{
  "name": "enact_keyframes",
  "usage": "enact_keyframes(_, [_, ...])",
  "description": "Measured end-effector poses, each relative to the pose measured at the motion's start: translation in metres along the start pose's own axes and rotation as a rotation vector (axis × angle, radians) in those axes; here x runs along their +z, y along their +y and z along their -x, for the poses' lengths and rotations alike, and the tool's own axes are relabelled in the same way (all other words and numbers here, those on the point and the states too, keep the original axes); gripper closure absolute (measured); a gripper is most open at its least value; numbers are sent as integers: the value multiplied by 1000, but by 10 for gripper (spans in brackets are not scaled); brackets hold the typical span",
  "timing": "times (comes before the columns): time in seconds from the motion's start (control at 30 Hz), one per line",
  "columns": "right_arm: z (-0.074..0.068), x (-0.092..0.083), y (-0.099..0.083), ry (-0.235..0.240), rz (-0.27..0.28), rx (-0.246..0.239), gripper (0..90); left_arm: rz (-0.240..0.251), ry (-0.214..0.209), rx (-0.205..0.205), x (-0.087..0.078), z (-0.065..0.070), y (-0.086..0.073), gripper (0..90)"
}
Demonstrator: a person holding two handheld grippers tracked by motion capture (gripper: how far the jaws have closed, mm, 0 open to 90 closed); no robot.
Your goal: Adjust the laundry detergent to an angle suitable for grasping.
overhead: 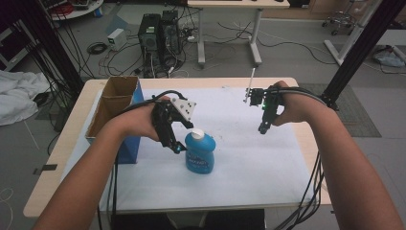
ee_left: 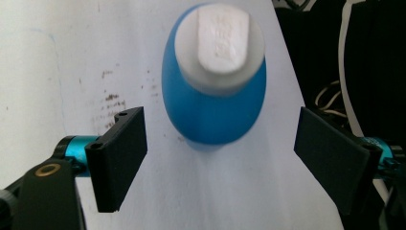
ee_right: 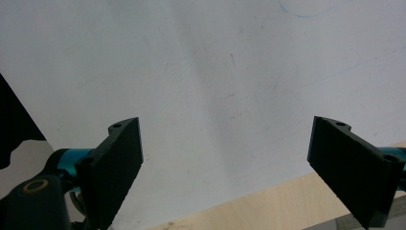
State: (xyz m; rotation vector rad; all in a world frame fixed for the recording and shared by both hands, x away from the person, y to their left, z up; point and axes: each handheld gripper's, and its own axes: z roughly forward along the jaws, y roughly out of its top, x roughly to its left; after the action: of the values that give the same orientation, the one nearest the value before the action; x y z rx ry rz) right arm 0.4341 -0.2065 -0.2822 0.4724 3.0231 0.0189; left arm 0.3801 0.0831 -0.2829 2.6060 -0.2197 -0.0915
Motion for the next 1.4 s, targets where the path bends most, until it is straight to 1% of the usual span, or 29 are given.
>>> enact_keyframes(0.07, [0,0,-1,0,2,6,110,-21,7,-28,-6,2,-2,181])
enact_keyframes(0.1, [0,-1,-1,-2,4,4,110,-37,13,-31,-7,3,-2,173])
enact_keyframes(0.2, [0,-1,-1,-5,5,7,110,-37,13,-31,-7,3,-2,172])
enact_keyframes(0.23, [-2,-3,-1,-5,12,-1,110,-78,24,-65,-12,5,-5,165])
enact_keyframes(0.27, [-3,-4,-1,-11,17,5,110,-101,30,-67,-13,5,-5,159])
enact_keyframes(0.3, [-3,-5,-1,-8,29,-4,110,-124,35,-72,-14,4,-5,153])
enact_keyframes(0.33, [-3,-6,-1,-13,33,-3,110,-137,37,-79,-15,4,-5,142])
enact_keyframes(0.4, [-4,-6,-2,-12,35,-2,110,-137,37,-79,-15,4,-5,140])
enact_keyframes(0.43, [-4,-6,-2,-12,35,-2,110,-161,45,-96,-18,5,-5,140])
enact_keyframes(0.47, [-4,-6,-2,-12,35,-2,110,-161,45,-96,-18,5,-5,135])
enact_keyframes(0.5, [-6,-8,-1,-10,41,0,110,-181,53,-120,-20,4,-5,124])
enact_keyframes(0.53, [-6,-8,-1,-8,45,-5,110,-194,58,-126,-21,4,-5,119])
enact_keyframes(0.57, [-7,-9,-1,-6,46,-6,110,-212,62,-145,-22,3,-6,119])
enact_keyframes(0.6, [-7,-9,-1,-6,46,-6,110,-212,62,-145,-22,3,-6,114])
enact_keyframes(0.63, [-8,-9,0,-5,49,-11,110,-236,66,-166,-22,2,-7,114])
enact_keyframes(0.73, [-10,-8,2,9,47,-19,110,-278,79,-191,-21,1,-9,95])
enact_keyframes(0.77, [-10,-7,3,10,48,-26,110,-289,80,-203,-21,2,-10,75])
enact_keyframes(0.8, [-10,-7,3,10,48,-26,110,-289,80,-203,-21,2,-10,71])
enact_keyframes(0.83, [-11,-7,3,12,49,-27,110,-313,87,-218,-20,2,-11,71])
enact_keyframes(0.97, [-12,-5,7,28,50,-53,110,-339,81,-239,-19,2,-12,71])
enact_keyframes(1.0, [-13,-5,8,30,49,-46,110,-339,81,-239,-19,2,-12,70])
enact_keyframes(1.03, [-13,-5,8,34,47,-52,110,-353,87,-247,-19,1,-12,67])
enact_keyframes(1.13, [-13,-4,7,24,50,-73,110,-369,95,-264,-18,-1,-13,63])
enact_keyframes(1.17, [-15,-5,7,22,50,-64,110,-381,94,-269,-18,-2,-14,63])
enact_keyframes(1.2, [-15,-5,7,22,50,-64,110,-381,94,-269,-18,-2,-14,51])
enact_keyframes(1.23, [-15,-5,6,22,51,-69,110,-393,90,-279,-17,-2,-14,51])
enact_keyframes(1.3, [-18,-7,5,15,57,-76,110,-404,92,-275,-18,-1,-13,44])
enact_keyframes(1.37, [-20,-7,6,15,57,-69,110,-409,89,-277,-18,-1,-12,44])
enact_keyframes(1.4, [-21,-8,6,11,60,-80,110,-409,89,-277,-18,-1,-12,44])
